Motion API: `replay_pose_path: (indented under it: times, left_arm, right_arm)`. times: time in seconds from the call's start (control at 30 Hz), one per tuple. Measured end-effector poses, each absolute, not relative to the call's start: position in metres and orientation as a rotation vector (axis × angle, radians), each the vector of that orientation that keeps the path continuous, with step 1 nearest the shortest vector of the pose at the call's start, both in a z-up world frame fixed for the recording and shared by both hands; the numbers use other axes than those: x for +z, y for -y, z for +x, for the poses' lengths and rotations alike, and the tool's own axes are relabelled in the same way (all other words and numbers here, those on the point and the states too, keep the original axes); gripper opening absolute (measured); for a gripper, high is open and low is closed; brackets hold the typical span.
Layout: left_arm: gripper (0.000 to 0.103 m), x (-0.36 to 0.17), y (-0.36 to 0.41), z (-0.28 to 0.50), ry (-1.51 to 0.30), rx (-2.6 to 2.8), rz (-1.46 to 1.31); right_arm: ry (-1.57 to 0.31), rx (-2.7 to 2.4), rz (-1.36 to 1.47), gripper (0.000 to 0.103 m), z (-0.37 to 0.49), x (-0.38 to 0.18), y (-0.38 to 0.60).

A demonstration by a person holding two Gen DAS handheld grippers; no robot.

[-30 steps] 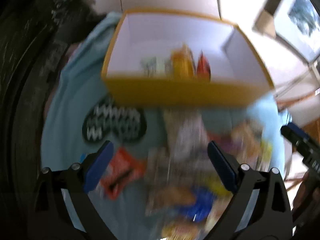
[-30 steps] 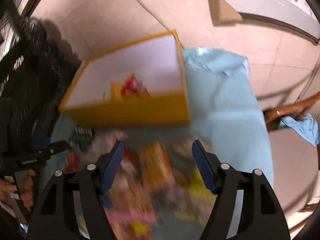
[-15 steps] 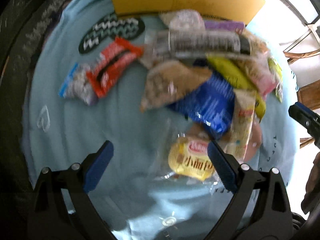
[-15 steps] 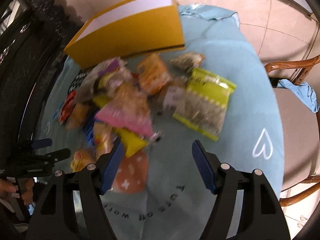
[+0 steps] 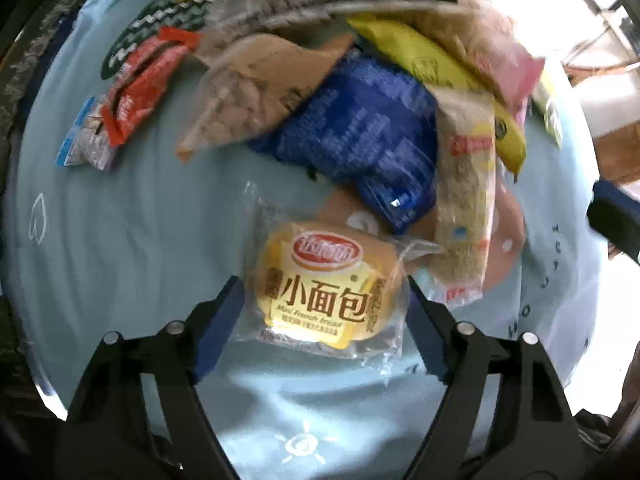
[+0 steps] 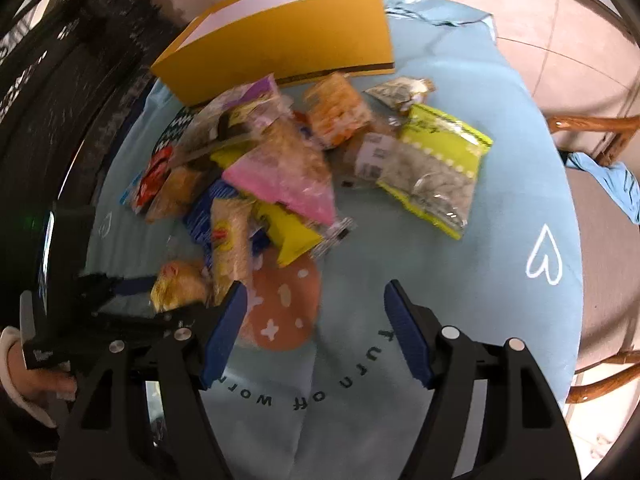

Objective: Organize snacks
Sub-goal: 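Grasp the round bread bun packet with the left gripper while the right grasps a long wafer stick, then release the bun packet into the box with the left gripper while the right releases the wafer stick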

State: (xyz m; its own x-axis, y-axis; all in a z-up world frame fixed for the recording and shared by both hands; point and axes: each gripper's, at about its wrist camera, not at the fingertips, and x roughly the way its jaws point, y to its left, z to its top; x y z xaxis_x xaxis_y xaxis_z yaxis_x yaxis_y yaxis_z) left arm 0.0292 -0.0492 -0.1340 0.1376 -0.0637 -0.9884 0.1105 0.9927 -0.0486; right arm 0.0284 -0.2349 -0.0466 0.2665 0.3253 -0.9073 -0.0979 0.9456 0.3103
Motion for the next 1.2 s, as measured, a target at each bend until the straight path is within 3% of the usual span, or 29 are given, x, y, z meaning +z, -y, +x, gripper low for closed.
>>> replay_pose_path:
  times: [0.07, 0.33, 0.5, 0.7, 1.2]
  left_arm:
    - [0.067, -0.127, 0.044, 0.029, -1.401, -0.113, 0.038]
    - [0.067, -0.128, 0.017, 0.029, -1.400, -0.072, 0.002]
    - [0.067, -0.129, 0.016, 0.026, -1.393, -0.086, 0.003]
    - [0.067, -0.123, 0.004, 0.023, -1.378, -0.093, 0.000]
    - [0.066, -0.033, 0.002, 0.040, -1.186, -0.137, -0.032]
  right_arm:
    - [-1.280, 0.327, 0.188, 0.071, 0.027, -0.048, 0.223]
    - [-1.349, 0.435, 0.176, 0.071, 0.041, -0.078, 0.161]
    - [-1.409, 0.404, 0.137, 0.030, 0.052, -0.103, 0.140]
    - [-1.351, 0.413, 0.167, 0.028, 0.051, -0.079, 0.158]
    - [-1.242, 0.419, 0.310, 0.029, 0.046, -0.011, 0.210]
